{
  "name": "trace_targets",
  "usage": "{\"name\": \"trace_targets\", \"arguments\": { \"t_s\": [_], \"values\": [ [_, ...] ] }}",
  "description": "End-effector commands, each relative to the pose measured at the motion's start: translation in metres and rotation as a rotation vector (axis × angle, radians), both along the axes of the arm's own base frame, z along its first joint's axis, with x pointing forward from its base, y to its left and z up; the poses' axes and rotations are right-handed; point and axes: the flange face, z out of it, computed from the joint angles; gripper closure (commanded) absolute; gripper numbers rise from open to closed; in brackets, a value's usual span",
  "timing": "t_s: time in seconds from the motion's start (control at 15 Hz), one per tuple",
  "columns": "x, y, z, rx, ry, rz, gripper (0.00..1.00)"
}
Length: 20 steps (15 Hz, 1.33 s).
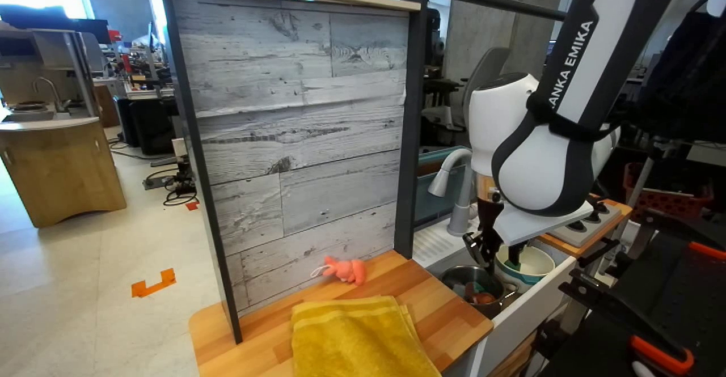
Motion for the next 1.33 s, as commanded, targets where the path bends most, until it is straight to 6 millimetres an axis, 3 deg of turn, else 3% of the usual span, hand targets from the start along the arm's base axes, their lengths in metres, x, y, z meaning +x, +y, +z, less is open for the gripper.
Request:
{"name": "trace_targets", "arguments": {
  "t_s": [0.0, 0.13, 0.27, 0.6, 0.67, 0.8, 0.93, 1.0, 1.27],
  "values": [
    [-0.010, 0.019, 0.019, 0.042, 0.013, 0.097, 0.15],
    [-0.016, 0.041, 0.041, 0.088, 0.001, 0.194, 0.01],
    [-0.020, 0.063, 0.066, 0.100, 0.039, 0.309, 0.00],
    [-0.017, 0.129, 0.153, 0.150, 0.113, 0.564, 0.00],
    [-0.009, 0.115, 0.118, 0.120, 0.088, 0.479, 0.00],
    [-0.011, 0.135, 0.148, 0.148, 0.092, 0.529, 0.00],
    [-0.013, 0.136, 0.155, 0.153, 0.093, 0.542, 0.00],
    [-0.009, 0.139, 0.139, 0.164, 0.121, 0.509, 0.00],
    [0.026, 0.165, 0.104, 0.210, -0.048, 0.471, 0.00]
  ]
}}
